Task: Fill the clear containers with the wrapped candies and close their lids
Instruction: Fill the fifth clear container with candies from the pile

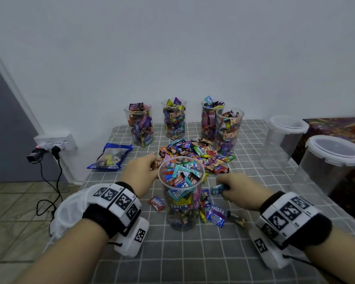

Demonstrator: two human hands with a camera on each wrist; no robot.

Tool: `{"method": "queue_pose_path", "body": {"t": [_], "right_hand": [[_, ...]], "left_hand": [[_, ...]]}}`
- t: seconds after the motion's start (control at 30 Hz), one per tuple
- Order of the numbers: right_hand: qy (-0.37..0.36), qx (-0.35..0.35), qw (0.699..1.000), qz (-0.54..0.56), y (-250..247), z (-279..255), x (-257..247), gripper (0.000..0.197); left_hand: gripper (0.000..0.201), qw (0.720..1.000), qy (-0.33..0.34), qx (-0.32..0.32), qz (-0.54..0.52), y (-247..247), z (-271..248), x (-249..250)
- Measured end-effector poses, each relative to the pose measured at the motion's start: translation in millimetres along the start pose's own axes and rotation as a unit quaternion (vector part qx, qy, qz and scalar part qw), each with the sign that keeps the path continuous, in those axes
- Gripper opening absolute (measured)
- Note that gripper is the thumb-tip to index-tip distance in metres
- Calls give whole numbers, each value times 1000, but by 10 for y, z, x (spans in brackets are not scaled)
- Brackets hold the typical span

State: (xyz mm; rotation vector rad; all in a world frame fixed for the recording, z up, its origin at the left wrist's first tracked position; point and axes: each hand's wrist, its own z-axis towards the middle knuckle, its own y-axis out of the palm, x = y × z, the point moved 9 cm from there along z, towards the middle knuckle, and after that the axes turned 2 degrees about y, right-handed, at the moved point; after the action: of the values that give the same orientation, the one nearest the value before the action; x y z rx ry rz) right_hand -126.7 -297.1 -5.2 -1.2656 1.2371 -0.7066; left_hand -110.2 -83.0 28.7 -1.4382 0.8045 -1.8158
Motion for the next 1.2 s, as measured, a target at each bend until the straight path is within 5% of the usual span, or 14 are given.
{"method": "queue_pose_path", "body": {"t": [0.23,0.53,0.83,1.0,1.2], "right_hand": [[-77,201,970,115,-822,-147,-357,6],[-166,245,953,63,-912,-191,-1030,1],[-152,220,963,36,-770,-122,-1103,23],[-117,230,949,179,-723,-193,-831,45],[-84,37,907,410,-177,-139,-559,105]], "left_hand": [[13,988,8,96,-123,-395,4,35],[9,984,41,104,-141,-481,-36,192],[10,982,38,95,-162,-464,-77,208],[11,980,37,101,-169,-523,-111,215],[13,983,56,92,-147,-569,-163,367]]}}
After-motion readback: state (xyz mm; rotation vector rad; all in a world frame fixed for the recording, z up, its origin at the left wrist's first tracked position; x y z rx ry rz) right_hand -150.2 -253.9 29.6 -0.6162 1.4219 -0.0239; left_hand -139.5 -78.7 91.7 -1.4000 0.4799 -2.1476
